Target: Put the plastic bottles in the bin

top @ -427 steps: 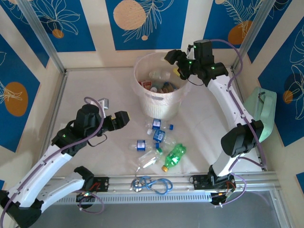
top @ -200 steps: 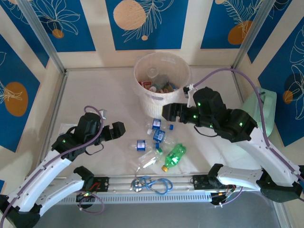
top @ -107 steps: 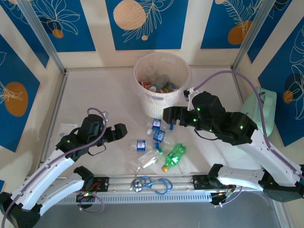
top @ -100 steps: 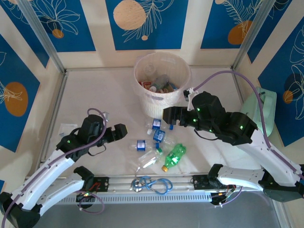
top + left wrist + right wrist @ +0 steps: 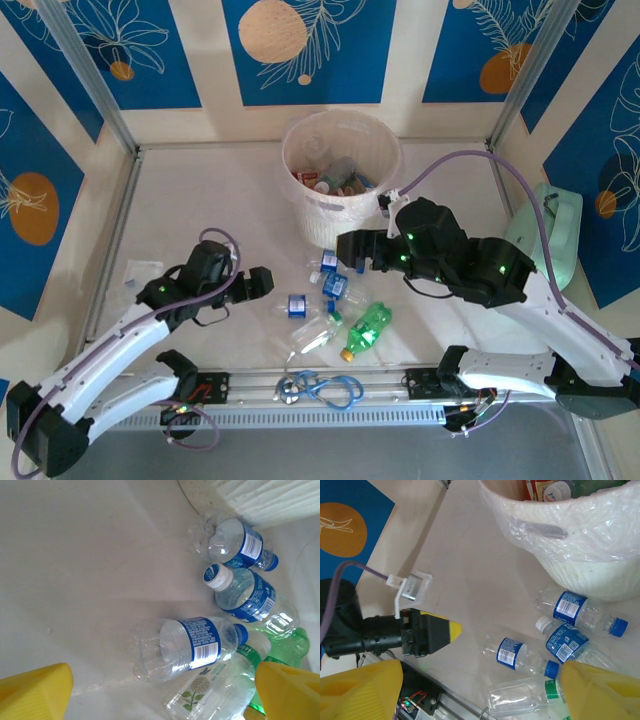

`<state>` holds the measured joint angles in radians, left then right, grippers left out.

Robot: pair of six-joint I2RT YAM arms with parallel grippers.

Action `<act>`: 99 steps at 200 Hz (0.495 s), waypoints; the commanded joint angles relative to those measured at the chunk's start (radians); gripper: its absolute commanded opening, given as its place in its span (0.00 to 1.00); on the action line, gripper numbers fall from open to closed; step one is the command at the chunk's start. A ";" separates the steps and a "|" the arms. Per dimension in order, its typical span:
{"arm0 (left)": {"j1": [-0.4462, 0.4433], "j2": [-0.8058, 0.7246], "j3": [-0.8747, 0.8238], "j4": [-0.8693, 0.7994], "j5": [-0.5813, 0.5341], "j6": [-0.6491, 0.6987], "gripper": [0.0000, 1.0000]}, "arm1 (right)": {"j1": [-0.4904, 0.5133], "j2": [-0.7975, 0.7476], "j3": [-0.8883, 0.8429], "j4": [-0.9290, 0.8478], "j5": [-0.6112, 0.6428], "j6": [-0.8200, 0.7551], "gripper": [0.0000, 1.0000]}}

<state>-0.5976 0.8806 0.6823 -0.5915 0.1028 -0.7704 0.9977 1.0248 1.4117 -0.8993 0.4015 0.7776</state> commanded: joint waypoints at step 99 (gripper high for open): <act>-0.107 0.044 0.034 -0.082 -0.075 -0.002 0.90 | 0.121 0.051 -0.107 -0.373 0.212 0.382 0.79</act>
<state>-0.6987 0.9993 0.6910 -0.5995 0.0837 -0.7330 1.0634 1.0462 1.3529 -1.0523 0.5064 0.9367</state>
